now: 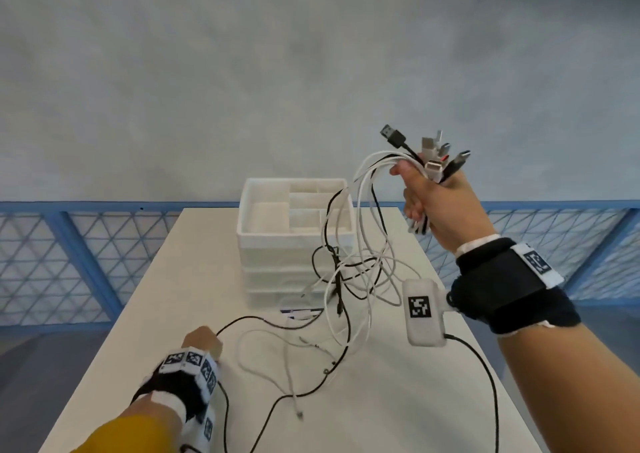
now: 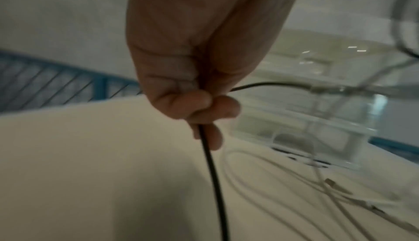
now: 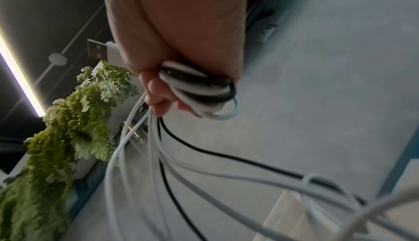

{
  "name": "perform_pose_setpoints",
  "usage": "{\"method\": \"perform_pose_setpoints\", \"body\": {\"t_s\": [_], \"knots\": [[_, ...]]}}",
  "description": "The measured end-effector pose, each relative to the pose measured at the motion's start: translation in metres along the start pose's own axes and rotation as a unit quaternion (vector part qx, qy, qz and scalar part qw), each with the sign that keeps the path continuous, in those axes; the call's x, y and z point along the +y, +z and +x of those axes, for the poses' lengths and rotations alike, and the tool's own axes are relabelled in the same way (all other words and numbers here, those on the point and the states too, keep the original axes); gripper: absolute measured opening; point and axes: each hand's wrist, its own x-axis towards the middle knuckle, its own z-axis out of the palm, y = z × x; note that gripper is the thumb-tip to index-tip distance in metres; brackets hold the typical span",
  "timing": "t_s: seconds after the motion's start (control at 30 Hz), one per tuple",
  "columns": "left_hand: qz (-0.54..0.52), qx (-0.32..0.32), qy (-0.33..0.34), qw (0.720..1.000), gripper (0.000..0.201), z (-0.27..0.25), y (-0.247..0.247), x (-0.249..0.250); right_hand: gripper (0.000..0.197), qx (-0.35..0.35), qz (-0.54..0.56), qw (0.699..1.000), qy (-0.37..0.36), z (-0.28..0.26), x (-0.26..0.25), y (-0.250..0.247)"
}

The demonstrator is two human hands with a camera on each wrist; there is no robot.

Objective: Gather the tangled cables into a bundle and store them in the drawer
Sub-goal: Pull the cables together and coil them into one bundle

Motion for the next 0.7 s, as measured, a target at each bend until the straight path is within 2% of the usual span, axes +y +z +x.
{"method": "perform_pose_setpoints", "body": {"t_s": [0.07,0.1,0.17,0.2,0.27,0.3,0.33,0.37,0.4,0.47,0.5,0.53,0.57,0.63,0.67,0.7], "knots": [[0.087,-0.02,-0.002,0.996,0.032,-0.008,0.003,-0.007,0.018,0.008,0.003,1.0,0.0,0.001,0.001,0.001],[0.093,-0.045,0.006,0.995,0.031,-0.009,0.005,-0.009,0.018,0.011,0.008,1.0,-0.003,0.003,0.0,0.001],[0.01,-0.103,0.04,0.994,0.026,-0.022,0.0,0.004,0.019,0.009,0.002,1.0,-0.005,0.004,-0.001,0.001],[-0.017,-0.111,0.065,0.992,0.03,-0.027,-0.007,0.014,0.019,0.004,-0.008,1.0,-0.004,0.004,-0.001,0.003],[-0.036,-0.081,0.117,0.989,0.047,-0.042,-0.027,0.045,0.018,-0.011,-0.026,1.0,-0.001,0.004,0.001,0.007],[-0.038,-0.035,0.165,0.985,0.055,-0.053,-0.039,0.062,0.018,-0.02,-0.03,0.999,0.002,0.004,0.002,0.009],[-0.078,0.005,0.221,0.972,0.059,-0.067,-0.053,0.08,0.017,-0.028,-0.032,0.999,0.006,0.003,0.003,0.01],[-0.145,0.026,0.283,0.948,0.065,-0.085,-0.065,0.098,0.017,-0.038,-0.033,0.999,0.009,0.003,0.005,0.011],[-0.225,0.035,0.346,0.91,0.073,-0.102,-0.078,0.114,0.018,-0.049,-0.036,0.998,0.011,0.002,0.006,0.013],[-0.318,0.014,0.433,0.844,0.088,-0.125,-0.096,0.144,0.018,-0.075,-0.041,0.996,0.008,-0.002,0.009,0.018],[-0.321,0.001,0.459,0.829,0.091,-0.13,-0.1,0.155,0.017,-0.086,-0.04,0.995,0.005,-0.004,0.009,0.021],[-0.312,-0.01,0.471,0.825,0.085,-0.131,-0.1,0.163,0.017,-0.094,-0.033,0.995,0.004,-0.006,0.009,0.023],[-0.308,-0.022,0.487,0.817,0.068,-0.131,-0.1,0.17,0.017,-0.101,-0.02,0.995,0.005,-0.008,0.01,0.024],[-0.32,-0.039,0.509,0.798,0.016,-0.132,-0.1,0.177,0.017,-0.106,-0.007,0.994,0.014,-0.011,0.012,0.021],[-0.323,-0.038,0.511,0.795,0.01,-0.134,-0.101,0.178,0.017,-0.104,-0.01,0.994,0.024,-0.013,0.014,0.018],[-0.33,-0.046,0.515,0.79,0.014,-0.131,-0.101,0.178,0.017,-0.098,-0.012,0.994,0.036,-0.016,0.017,0.015]]}}
